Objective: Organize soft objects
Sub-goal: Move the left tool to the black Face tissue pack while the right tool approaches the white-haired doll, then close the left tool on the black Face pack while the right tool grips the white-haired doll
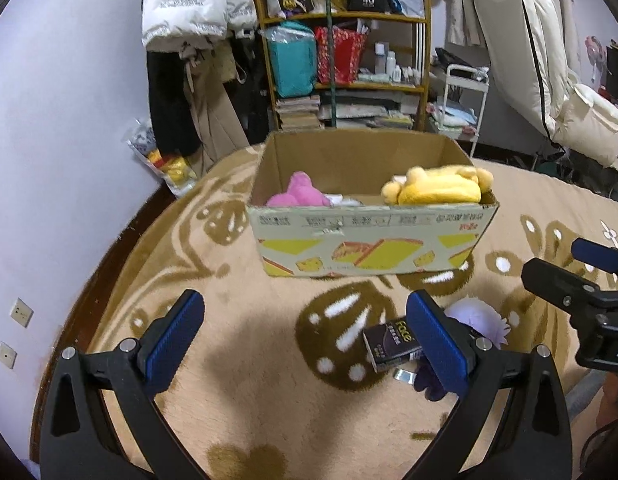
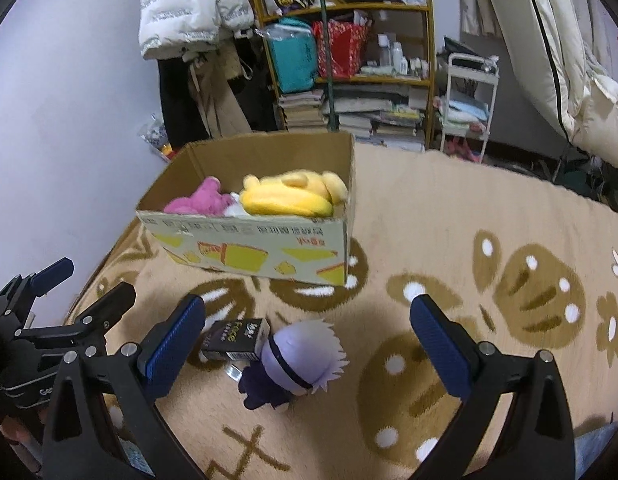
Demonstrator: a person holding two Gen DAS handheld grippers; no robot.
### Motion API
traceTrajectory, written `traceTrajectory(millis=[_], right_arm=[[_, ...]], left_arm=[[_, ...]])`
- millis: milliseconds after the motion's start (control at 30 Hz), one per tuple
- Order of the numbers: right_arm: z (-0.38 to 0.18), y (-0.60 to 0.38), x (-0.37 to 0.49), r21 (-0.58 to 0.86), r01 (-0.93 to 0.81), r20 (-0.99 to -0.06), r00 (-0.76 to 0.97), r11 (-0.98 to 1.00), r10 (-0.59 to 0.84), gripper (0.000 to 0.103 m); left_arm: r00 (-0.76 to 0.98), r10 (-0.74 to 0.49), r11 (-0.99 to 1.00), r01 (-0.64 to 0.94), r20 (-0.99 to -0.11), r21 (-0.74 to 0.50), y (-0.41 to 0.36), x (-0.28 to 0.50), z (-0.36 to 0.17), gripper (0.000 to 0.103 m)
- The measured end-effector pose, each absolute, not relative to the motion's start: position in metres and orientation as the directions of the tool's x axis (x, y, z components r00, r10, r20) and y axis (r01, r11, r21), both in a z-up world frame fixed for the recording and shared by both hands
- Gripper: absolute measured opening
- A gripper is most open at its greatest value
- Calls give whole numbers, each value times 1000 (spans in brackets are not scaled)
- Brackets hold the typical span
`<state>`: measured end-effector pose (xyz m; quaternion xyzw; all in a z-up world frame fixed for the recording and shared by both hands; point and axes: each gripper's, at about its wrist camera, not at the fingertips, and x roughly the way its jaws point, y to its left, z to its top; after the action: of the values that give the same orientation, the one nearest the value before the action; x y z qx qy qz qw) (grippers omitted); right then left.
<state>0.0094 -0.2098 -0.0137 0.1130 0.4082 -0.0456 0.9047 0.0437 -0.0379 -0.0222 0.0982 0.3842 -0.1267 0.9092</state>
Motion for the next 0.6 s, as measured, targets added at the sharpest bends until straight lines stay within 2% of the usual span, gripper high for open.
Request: traceTrajectory(millis=[300,433,600], right_arm=[[-41,-224,20,223,233,-819,571,946,53,101],[-53,-225,25,240,232,-840,537,943,82,90],[-66,-223,32,240,235,-862,497,942,96,90]], left_arm=[[572,-184,937,348,-799,33,-51,57,-51,100],[529,-205,935,356,-824,-4,-53,62,-58,100],[501,-204,934,357,-841,-13,-56,67,-67,100]])
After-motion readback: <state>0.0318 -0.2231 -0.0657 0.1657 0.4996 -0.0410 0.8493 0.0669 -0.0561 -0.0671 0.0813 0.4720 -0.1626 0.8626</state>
